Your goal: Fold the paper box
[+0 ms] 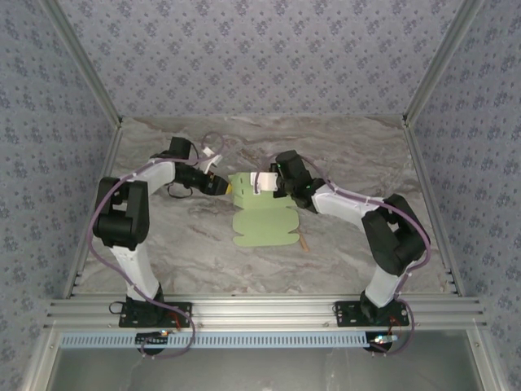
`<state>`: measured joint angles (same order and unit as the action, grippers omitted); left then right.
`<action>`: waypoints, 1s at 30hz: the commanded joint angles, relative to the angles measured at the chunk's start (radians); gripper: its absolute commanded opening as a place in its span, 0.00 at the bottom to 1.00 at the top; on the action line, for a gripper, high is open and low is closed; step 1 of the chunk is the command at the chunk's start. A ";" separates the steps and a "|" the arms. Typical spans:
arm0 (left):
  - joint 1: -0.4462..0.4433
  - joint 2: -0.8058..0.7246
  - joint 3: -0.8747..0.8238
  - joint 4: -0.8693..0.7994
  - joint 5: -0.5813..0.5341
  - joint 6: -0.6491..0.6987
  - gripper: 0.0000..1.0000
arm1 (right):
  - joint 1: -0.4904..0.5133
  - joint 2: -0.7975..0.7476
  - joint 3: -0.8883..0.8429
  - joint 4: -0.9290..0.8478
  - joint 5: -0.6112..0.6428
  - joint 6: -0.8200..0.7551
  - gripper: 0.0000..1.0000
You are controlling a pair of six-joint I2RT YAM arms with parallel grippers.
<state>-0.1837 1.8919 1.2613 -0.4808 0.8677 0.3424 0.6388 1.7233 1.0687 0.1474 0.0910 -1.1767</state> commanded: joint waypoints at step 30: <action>0.104 -0.169 -0.054 -0.015 -0.014 0.155 0.54 | 0.006 -0.034 -0.099 0.198 -0.011 -0.205 0.00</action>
<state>-0.0959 1.7271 1.2053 -0.4900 0.8871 0.4599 0.6430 1.7081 0.9775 0.3340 0.0895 -1.3529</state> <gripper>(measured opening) 0.543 0.059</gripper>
